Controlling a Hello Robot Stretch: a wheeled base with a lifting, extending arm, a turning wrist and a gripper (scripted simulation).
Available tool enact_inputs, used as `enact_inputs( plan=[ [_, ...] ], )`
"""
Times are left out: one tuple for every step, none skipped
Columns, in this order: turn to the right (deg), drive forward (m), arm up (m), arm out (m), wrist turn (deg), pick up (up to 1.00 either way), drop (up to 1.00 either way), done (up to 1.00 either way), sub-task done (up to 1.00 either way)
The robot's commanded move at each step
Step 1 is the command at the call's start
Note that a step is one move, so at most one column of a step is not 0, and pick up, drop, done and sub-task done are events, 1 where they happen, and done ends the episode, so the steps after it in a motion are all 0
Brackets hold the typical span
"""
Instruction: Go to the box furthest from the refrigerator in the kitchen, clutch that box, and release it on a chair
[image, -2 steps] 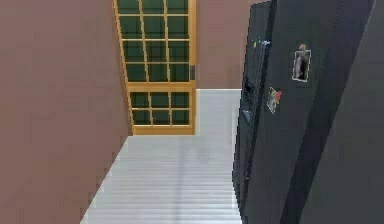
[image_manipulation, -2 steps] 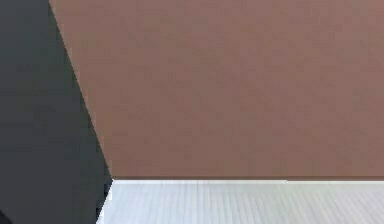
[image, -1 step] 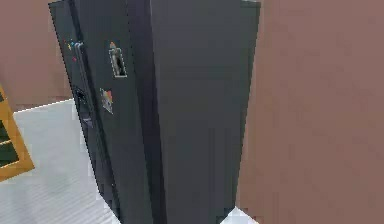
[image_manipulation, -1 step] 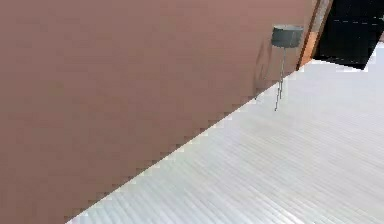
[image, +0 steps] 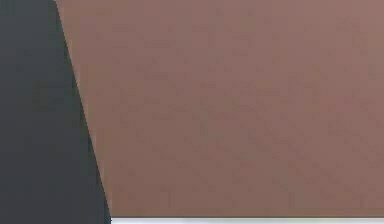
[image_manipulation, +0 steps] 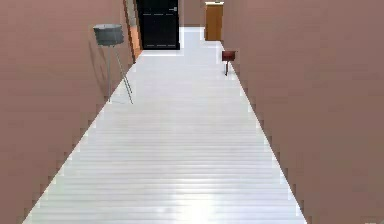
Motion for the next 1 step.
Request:
enact_inputs(
  plan=[
    [30.0,0.00,0.00,0.00,0.0,0.00,0.00,0.00,0.00]
  ],
)
